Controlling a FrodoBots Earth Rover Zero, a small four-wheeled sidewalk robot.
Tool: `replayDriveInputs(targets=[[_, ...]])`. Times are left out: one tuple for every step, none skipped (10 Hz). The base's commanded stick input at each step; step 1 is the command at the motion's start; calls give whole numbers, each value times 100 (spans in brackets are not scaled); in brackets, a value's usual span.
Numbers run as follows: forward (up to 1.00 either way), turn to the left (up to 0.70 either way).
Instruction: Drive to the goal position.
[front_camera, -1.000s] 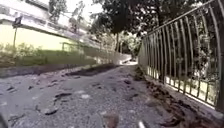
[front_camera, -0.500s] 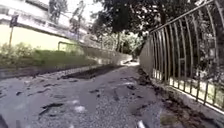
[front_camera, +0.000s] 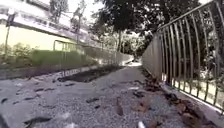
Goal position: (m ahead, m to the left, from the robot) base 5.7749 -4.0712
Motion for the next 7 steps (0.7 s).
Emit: replayDriveInputs(targets=[[70, 2], [70, 0], [70, 0], [70, 1], [70, 3], [70, 0], [70, 0]])
